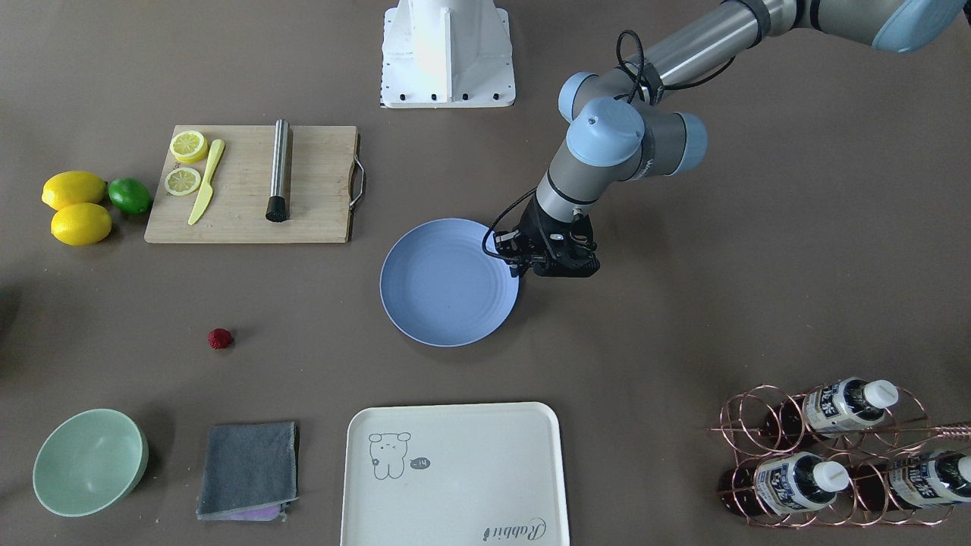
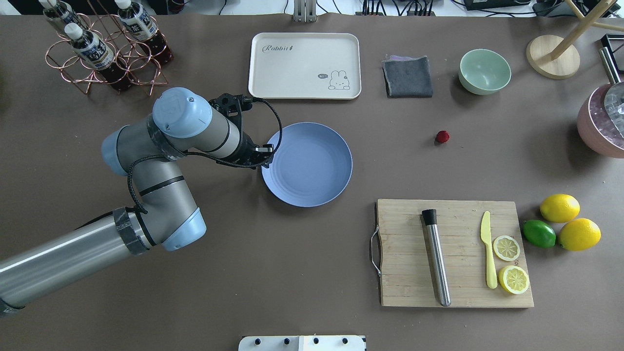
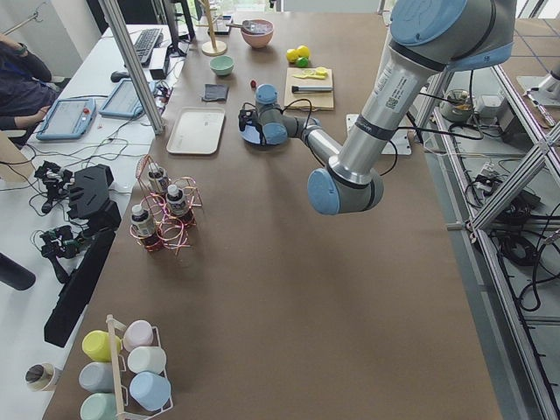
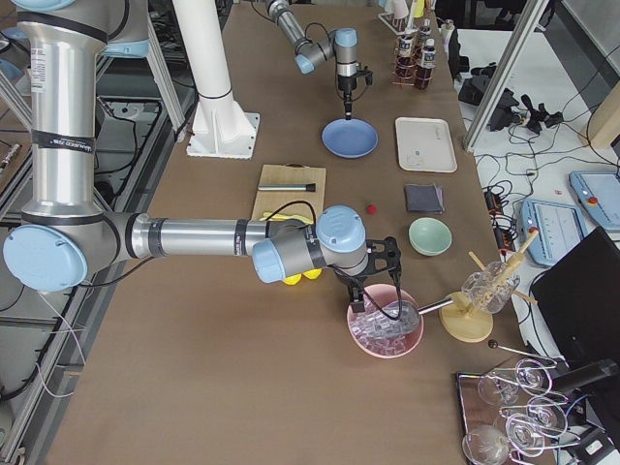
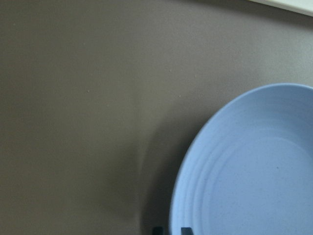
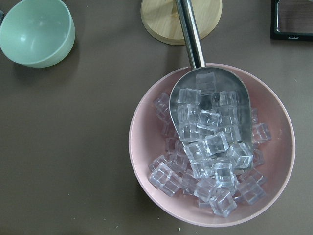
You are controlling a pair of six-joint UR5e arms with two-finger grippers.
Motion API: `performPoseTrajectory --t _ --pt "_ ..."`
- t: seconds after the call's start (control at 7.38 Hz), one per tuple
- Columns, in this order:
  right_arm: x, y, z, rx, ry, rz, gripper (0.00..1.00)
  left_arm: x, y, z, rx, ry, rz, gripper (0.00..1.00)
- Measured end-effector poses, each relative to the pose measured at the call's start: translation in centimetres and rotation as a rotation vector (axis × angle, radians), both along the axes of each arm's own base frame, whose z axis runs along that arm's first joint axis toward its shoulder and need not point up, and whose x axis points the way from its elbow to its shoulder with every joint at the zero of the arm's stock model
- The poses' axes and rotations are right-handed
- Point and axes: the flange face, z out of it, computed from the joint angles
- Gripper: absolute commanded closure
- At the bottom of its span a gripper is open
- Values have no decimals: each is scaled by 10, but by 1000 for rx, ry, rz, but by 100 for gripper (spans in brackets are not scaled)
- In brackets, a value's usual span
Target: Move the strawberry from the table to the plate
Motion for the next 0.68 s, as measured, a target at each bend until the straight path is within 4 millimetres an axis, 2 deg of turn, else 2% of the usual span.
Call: performPoseTrajectory --t 0.14,0.27,0.41,0.54,0.68 --pt "0 -2 -4 -10 -5 15 0 -11 -6 -5 13 13 -2 2" --pt "-5 -9 -19 -36 -22 49 0 -40 -20 -18 15 47 -5 3" --pt "-26 -21 -44 -73 -44 75 1 -80 -31 -26 10 88 0 3" --pt "-67 -36 -75 -115 -55 90 1 -119 -35 -25 14 113 5 2" --pt "-123 -51 -108 -149 -49 103 1 -150 -37 -19 32 122 4 2"
